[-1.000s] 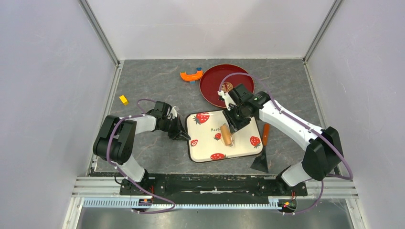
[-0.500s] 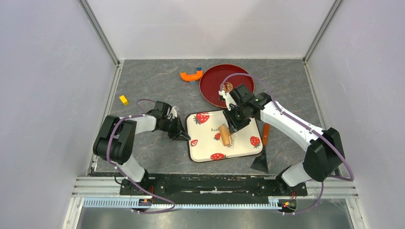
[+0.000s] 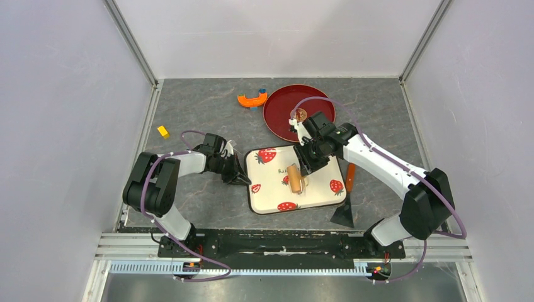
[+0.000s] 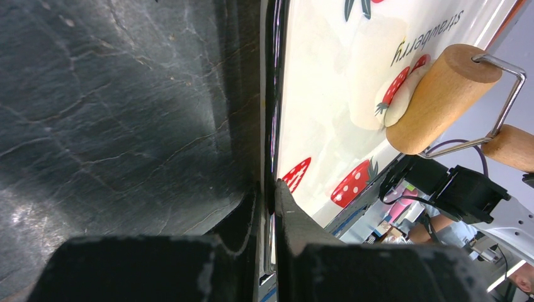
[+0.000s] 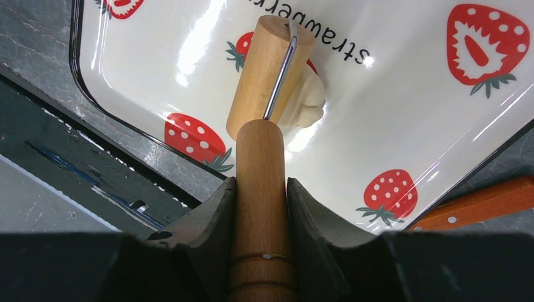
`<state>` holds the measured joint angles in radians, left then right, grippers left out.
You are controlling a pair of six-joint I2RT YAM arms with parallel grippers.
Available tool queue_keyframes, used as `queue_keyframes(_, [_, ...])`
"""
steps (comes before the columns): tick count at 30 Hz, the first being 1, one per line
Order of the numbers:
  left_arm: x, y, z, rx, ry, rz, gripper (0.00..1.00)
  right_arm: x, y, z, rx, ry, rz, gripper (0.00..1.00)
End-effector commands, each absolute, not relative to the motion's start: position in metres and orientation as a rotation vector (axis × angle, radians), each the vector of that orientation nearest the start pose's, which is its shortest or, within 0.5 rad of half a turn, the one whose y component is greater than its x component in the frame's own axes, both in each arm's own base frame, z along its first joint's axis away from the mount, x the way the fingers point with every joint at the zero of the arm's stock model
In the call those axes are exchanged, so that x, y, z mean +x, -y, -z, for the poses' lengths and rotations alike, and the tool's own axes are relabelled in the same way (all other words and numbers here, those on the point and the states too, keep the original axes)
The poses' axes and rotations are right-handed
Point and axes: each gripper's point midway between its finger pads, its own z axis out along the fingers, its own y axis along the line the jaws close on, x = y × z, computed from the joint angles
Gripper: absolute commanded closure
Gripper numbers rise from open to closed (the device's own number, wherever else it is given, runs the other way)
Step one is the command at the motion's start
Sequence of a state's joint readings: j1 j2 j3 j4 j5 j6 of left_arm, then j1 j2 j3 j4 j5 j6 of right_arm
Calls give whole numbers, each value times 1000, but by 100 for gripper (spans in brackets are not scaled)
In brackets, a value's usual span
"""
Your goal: Roll out the dumpling wrappers from the dough
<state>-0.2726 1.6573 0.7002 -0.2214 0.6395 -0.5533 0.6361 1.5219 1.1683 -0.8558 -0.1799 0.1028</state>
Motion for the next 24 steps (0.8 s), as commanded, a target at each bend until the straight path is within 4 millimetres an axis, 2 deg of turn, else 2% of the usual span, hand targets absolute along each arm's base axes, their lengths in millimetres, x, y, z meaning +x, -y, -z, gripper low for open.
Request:
queue_keyframes(1, [207, 157, 41, -288, -3011, 741, 98, 158, -151, 15, -949, -3101, -90, 100])
queue_keyframes(17, [207, 157, 41, -289, -3008, 738, 98, 163, -151, 13, -948, -3095, -64, 100])
queue_keyframes(24, [207, 157, 41, -286, -3008, 738, 98, 171, -155, 6, -942, -3067, -66, 100])
